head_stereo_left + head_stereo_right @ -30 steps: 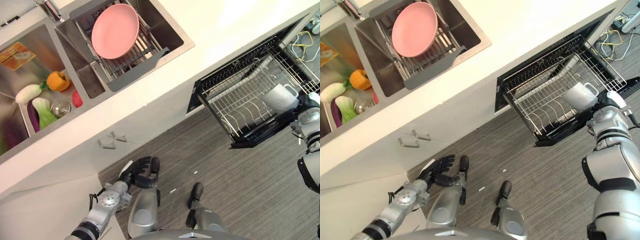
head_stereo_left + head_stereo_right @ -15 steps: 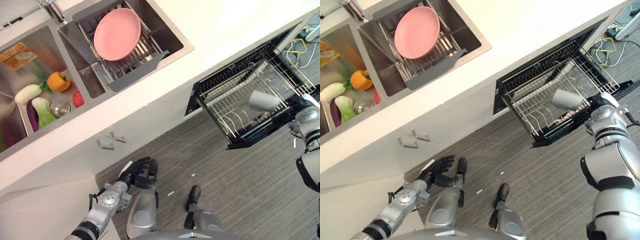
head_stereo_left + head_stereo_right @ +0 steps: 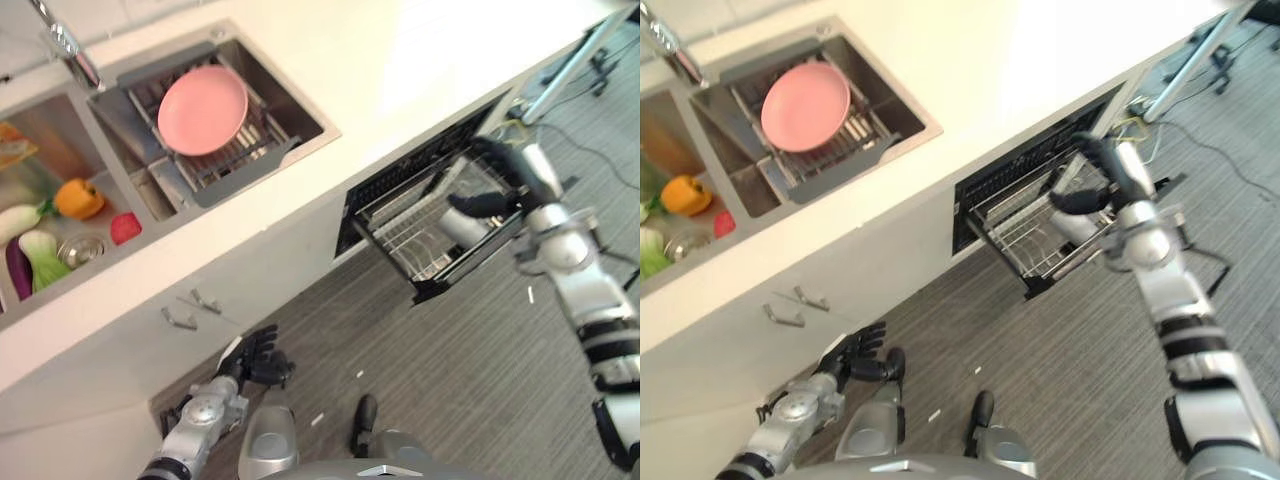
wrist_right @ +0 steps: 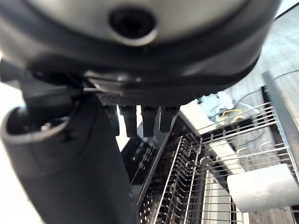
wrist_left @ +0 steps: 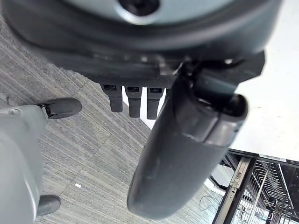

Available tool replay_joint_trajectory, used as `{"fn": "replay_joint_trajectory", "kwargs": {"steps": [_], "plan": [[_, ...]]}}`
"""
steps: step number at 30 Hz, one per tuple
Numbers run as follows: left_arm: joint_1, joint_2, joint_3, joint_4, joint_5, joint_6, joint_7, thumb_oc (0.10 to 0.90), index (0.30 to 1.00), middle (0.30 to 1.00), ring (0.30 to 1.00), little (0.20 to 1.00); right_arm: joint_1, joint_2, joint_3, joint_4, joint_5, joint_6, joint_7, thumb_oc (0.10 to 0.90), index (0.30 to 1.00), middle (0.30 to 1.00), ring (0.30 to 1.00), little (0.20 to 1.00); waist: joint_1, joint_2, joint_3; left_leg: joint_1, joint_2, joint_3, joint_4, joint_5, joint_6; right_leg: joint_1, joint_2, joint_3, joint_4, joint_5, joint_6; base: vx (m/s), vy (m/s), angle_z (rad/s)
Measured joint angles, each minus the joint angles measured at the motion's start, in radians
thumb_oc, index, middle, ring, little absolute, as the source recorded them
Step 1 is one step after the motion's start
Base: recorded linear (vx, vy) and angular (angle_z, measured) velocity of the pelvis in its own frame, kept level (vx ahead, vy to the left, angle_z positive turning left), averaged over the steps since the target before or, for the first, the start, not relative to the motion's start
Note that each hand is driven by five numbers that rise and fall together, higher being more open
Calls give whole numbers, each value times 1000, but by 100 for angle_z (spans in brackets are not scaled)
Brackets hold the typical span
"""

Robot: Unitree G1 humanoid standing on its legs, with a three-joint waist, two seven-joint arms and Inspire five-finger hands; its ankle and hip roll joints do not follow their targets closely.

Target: Place the dishes in the dishwasher.

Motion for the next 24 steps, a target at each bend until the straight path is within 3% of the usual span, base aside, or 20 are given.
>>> {"fn": "replay_joint_trajectory", "kwargs": {"steps": [4,6,7,8,11,17,19,20,22,23,24], "plan": [[0,-52,58,132,16,4,15,800,900,900,900,900,266,149,-115,-47,96,4,-37,800,900,900,900,900,-18,12,-37,13,-2,1,-4,-10,-1,14,-3,0,-1,-3,-2,39,-25,0],[2,-85,94,208,54,7,32,800,900,900,900,900,355,198,-133,-85,135,2,-47,800,900,900,900,900,-42,39,-53,21,-2,5,-5,-7,2,19,-4,4,-1,-2,-2,26,-29,-7],[2,-85,94,208,54,7,32,800,900,900,900,900,355,198,-133,-85,135,2,-47,800,900,900,900,900,-42,39,-53,21,-2,5,-5,-7,2,19,-4,4,-1,-2,-2,15,-60,-9],[-3,-132,131,325,91,-4,57,800,900,900,900,900,416,228,-132,-139,160,-11,-51,800,900,900,900,900,-55,71,-72,37,-1,11,-5,-9,0,32,-2,8,-1,-3,0,19,-54,-9],[11,-179,156,404,127,-8,88,800,900,900,900,900,442,238,-127,-186,209,-77,-50,800,900,900,900,900,-60,111,-101,39,10,14,-5,-9,-3,31,6,10,-2,-3,-1,10,-79,-5],[28,-228,207,466,128,-55,136,800,900,900,900,900,423,254,-118,-270,309,-185,-66,800,900,900,900,900,-41,144,-139,31,39,-7,-5,-14,-21,32,46,-11,-2,-14,-24,11,-64,9],[30,-234,208,471,129,-59,144,800,900,900,900,900,414,252,-117,-286,315,-205,-67,800,900,900,900,900,-33,151,-144,31,44,-8,1,-12,-26,33,56,-10,-2,-14,-29,-10,-71,0],[29,-248,223,480,128,-66,158,800,900,900,900,900,393,257,-114,-291,347,-242,-70,800,900,900,900,900,-21,158,-147,23,50,-13,17,16,-46,33,65,-10,-2,-17,-34,27,-145,12],[7,-254,271,481,125,-94,168,800,900,900,900,900,358,267,-115,-296,382,-261,-79,800,900,900,900,900,0,137,-131,-89,26,-47,172,52,-95,25,40,-34,9,-34,-65,103,-117,61],[-17,-256,285,482,122,-105,168,800,900,900,900,900,358,281,-134,-316,401,-266,-85,800,900,900,900,900,12,112,-112,-172,0,-41,274,81,-124,42,24,-65,-7,-37,-74,130,-35,112],[-34,-260,285,482,115,-109,173,800,900,900,900,900,354,295,-154,-337,410,-269,-89,800,900,900,900,900,27,114,-102,-211,-19,9,309,61,-119,59,12,-100,-7,-39,-77,127,6,109]]}}
